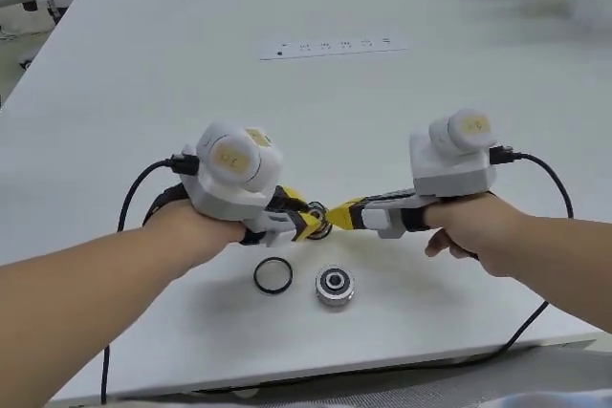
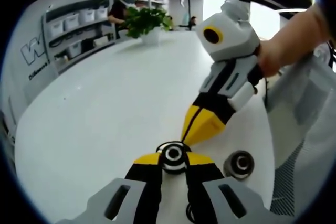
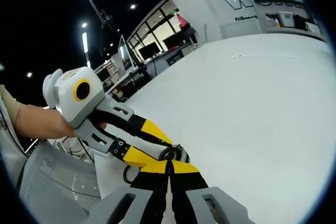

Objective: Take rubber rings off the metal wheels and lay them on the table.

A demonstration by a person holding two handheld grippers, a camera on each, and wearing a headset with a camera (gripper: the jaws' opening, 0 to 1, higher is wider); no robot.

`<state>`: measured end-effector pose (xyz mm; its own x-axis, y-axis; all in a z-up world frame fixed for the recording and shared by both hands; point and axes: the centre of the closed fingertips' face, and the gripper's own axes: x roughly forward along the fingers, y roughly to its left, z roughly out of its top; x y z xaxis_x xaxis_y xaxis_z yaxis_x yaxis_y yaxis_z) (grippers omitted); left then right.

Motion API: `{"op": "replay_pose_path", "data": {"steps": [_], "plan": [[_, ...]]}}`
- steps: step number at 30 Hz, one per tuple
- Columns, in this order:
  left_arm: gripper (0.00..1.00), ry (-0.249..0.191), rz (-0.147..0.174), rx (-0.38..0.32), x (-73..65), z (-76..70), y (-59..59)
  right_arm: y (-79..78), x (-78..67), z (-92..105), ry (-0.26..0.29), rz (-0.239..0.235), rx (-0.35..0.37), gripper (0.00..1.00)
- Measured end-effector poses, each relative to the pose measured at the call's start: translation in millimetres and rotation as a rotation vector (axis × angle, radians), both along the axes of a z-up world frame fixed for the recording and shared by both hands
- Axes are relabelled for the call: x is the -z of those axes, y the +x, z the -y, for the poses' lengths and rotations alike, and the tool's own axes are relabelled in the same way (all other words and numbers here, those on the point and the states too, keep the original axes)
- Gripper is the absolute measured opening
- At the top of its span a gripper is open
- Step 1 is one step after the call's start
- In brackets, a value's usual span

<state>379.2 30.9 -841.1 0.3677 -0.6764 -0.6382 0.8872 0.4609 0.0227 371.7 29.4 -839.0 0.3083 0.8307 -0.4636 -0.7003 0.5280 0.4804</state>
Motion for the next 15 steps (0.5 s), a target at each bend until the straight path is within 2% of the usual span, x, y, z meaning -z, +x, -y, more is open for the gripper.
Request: {"op": "replay_pose_path", "data": {"steps": [5,15], "plan": [[0.23,-0.027,0.002,0.009,-9.1,-2.3,-2.6,-0.8,-1.8,-1.0,0.004,0.001,0.002,0.0],[0.4,-0.03,0.004,0.023,-20.1,-19.4,-17.1,-2.6,-5.9,-3.8,0.009,0.008,0.001,0.0]]}}
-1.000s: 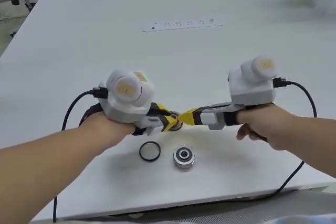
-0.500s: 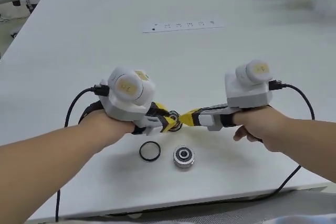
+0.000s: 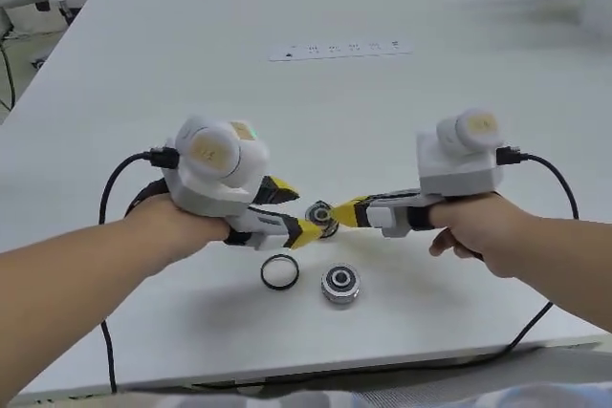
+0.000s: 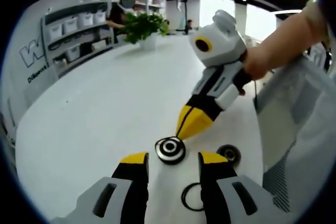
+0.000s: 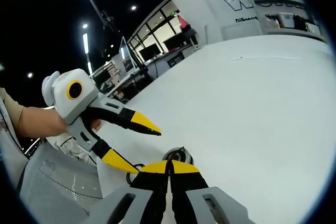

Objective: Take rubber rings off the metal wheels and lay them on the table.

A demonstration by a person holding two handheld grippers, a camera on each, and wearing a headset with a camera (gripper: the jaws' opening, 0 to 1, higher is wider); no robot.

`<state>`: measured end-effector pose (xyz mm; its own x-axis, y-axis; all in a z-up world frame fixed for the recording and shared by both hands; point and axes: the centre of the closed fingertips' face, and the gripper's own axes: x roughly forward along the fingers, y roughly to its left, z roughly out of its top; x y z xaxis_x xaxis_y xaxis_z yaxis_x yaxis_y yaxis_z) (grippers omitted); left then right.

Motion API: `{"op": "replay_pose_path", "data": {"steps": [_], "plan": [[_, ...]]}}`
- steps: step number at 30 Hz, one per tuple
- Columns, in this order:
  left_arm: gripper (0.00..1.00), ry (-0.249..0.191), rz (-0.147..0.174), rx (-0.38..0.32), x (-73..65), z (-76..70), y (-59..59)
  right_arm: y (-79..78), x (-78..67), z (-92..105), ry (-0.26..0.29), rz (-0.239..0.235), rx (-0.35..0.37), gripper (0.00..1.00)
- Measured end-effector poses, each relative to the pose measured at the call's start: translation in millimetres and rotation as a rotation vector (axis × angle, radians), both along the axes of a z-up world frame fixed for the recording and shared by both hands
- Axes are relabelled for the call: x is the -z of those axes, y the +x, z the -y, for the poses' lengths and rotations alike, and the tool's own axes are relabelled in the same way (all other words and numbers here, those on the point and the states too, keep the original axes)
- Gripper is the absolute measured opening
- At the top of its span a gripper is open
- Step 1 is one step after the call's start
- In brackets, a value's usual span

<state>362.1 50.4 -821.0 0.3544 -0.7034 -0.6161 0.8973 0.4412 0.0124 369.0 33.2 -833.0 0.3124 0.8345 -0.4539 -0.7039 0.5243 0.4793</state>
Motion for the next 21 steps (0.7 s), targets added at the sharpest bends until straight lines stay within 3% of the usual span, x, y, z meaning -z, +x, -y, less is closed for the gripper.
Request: {"op": "replay_pose_path", "data": {"steps": [5,8,21], "plan": [[0.46,-0.015,0.018,-0.004,-7.2,-8.1,-5.1,-1.4,-2.4,-2.0,0.002,0.004,-0.003,0.0],[0.48,-0.028,0.007,-0.005,-9.9,-10.5,-9.7,-2.5,-3.4,-2.8,0.003,0.005,-0.004,0.0],[0.56,-0.058,0.017,-0.02,-22.4,-24.8,-23.2,-6.6,-13.1,-9.3,0.023,0.015,-0.015,0.0]]}}
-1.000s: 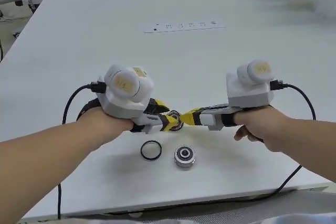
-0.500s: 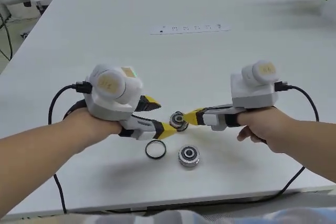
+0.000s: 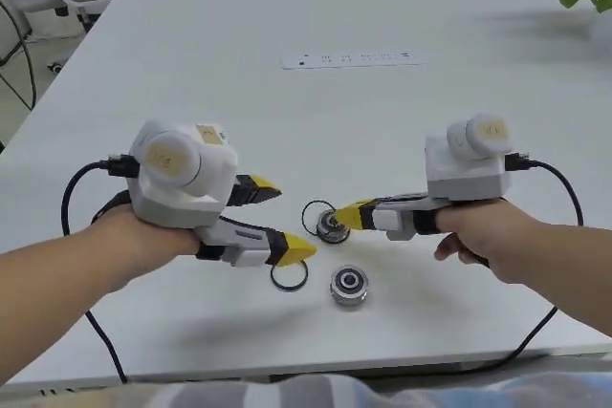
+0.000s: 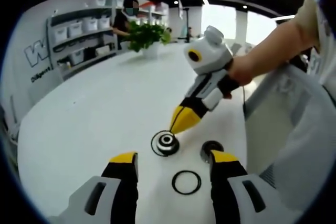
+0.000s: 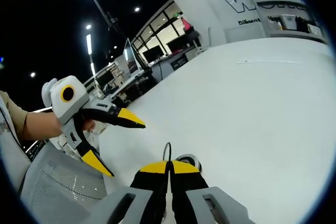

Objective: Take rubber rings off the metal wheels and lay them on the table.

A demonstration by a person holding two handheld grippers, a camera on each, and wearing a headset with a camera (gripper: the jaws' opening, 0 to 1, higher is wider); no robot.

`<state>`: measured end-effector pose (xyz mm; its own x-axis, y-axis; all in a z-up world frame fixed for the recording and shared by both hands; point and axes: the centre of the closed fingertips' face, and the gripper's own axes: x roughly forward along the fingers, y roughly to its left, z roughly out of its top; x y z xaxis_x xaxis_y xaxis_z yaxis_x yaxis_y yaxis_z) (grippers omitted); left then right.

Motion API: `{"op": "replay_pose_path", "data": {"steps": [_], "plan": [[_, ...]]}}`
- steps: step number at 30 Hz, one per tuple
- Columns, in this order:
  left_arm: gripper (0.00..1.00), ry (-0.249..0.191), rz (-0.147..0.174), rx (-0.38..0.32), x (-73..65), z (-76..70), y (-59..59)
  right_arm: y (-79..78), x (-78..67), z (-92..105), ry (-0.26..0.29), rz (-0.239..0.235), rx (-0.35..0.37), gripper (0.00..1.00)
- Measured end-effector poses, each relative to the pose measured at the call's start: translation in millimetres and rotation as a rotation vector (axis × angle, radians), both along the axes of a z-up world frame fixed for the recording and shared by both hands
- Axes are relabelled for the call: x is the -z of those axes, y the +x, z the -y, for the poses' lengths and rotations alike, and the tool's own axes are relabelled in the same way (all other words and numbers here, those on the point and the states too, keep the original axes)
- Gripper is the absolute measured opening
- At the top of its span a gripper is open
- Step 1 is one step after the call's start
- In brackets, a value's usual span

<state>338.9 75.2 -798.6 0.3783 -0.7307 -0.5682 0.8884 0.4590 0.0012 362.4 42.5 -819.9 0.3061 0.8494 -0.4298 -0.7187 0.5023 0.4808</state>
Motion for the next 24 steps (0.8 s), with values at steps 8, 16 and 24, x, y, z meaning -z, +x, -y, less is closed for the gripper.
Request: {"op": "replay_pose_path", "data": {"steps": [8,16,24], "plan": [[0.6,-0.005,0.009,-0.014,-6.9,-11.2,-9.2,-4.1,-4.8,-1.9,0.01,-0.005,-0.008,0.0],[0.63,-0.016,0.014,-0.021,-13.7,-21.0,-21.0,-12.6,-13.7,-6.8,0.031,-0.015,-0.026,0.0],[0.65,-0.025,0.024,-0.036,-21.1,-32.5,-28.2,-25.6,-19.9,-16.2,0.052,-0.038,-0.063,0.0]]}}
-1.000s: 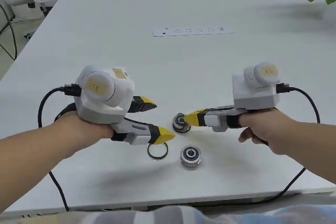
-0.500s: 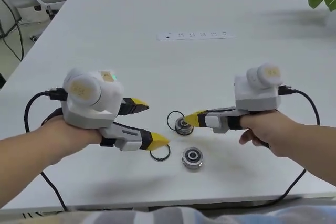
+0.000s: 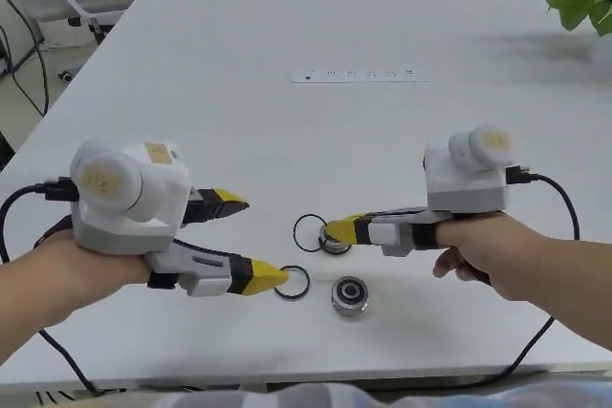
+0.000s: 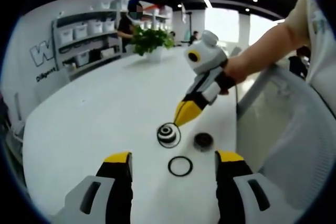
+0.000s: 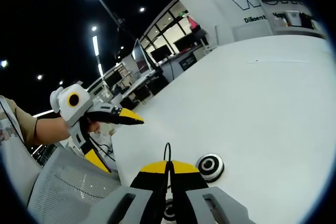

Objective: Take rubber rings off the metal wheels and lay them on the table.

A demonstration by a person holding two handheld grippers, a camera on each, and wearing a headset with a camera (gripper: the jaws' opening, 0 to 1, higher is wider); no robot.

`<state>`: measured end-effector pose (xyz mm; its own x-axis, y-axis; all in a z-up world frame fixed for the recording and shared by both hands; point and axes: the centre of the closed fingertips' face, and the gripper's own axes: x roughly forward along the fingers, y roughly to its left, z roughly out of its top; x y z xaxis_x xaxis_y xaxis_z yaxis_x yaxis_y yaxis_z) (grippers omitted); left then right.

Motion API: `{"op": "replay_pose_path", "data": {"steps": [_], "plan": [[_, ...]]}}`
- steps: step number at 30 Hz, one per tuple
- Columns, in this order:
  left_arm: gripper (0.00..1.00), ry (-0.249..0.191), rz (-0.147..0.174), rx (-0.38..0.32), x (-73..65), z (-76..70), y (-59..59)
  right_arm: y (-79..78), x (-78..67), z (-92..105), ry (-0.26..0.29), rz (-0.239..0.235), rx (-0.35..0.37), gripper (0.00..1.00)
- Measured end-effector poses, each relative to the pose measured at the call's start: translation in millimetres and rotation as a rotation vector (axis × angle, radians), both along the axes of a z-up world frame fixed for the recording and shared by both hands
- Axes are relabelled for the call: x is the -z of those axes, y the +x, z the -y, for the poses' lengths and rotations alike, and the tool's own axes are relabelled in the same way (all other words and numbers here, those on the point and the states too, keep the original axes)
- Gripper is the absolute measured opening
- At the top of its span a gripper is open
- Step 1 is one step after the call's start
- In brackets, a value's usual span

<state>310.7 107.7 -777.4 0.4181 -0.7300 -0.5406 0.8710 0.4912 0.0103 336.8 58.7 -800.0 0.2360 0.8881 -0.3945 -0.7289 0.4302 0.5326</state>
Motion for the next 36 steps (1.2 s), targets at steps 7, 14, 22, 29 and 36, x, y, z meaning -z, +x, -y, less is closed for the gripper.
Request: {"op": "replay_pose_path", "data": {"steps": [7,14,22,29,36], "plan": [[0.67,0.001,0.019,-0.009,-4.9,-8.7,-6.1,-8.6,5.3,-8.1,0.003,-0.031,-0.032,0.0],[0.67,-0.001,0.014,-0.03,-2.6,-17.1,-10.5,-17.9,19.1,-15.1,-0.006,-0.068,-0.066,0.0],[0.67,0.001,0.006,-0.054,-0.5,-25.1,-13.2,-29.3,31.9,-21.8,-0.043,-0.109,-0.1,0.0],[0.66,-0.001,-0.003,-0.064,1.6,-27.8,-14.0,-32.4,38.7,-21.7,-0.066,-0.127,-0.109,0.0],[0.66,0.002,-0.014,-0.068,4.6,-28.7,-14.6,-28.7,45.6,-19.4,-0.089,-0.122,-0.106,0.0]]}}
